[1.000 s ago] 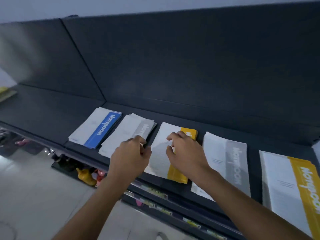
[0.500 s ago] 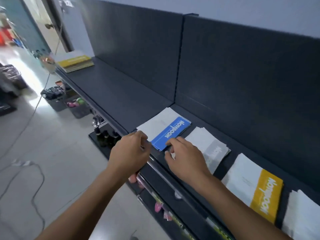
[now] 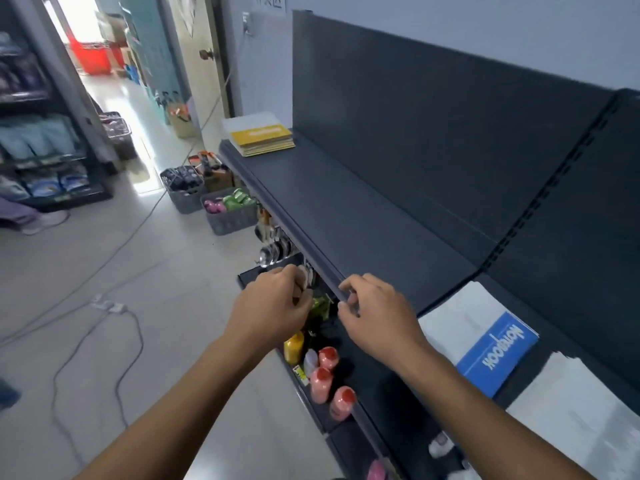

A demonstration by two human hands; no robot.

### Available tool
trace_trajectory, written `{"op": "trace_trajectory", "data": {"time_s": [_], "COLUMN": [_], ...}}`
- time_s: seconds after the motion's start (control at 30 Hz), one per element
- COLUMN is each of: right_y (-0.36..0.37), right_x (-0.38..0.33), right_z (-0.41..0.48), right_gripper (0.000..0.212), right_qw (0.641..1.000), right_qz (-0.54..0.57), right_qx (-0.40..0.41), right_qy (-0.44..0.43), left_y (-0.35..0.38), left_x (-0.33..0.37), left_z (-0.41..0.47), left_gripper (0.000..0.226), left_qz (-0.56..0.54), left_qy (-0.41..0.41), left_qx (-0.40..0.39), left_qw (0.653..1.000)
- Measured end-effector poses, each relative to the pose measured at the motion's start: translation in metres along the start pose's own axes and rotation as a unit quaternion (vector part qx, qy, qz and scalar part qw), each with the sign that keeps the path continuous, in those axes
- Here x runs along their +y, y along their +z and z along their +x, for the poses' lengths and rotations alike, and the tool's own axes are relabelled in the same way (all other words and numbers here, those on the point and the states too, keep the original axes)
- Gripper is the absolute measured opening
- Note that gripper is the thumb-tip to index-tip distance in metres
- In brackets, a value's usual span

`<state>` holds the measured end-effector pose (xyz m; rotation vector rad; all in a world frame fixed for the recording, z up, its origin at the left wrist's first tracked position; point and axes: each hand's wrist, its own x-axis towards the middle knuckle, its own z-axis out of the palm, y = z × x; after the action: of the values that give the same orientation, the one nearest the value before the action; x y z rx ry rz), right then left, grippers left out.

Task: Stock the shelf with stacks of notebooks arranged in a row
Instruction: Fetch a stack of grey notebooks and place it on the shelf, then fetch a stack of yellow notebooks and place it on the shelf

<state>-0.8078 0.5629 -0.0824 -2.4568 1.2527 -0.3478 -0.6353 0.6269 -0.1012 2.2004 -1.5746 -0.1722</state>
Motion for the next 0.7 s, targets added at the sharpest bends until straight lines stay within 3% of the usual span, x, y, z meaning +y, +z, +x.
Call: {"op": "trace_trajectory", "data": {"time_s": [0.7], "right_y": [0.084], "right_x": [-0.114], "right_z": [0.31], "right_gripper": [0.023], "right_qw": [0.998], "right_qz": [0.04], "right_qx": [-0.013], "right_qy": [-0.051], "left_y": [-0.056], "left_x": [-0.215], "left_z": [0.217], "left_gripper": [0.023], "left_qz": [0.006], "left_qy": [-0.057], "left_qx": [0.023], "left_qw": [0.998]}}
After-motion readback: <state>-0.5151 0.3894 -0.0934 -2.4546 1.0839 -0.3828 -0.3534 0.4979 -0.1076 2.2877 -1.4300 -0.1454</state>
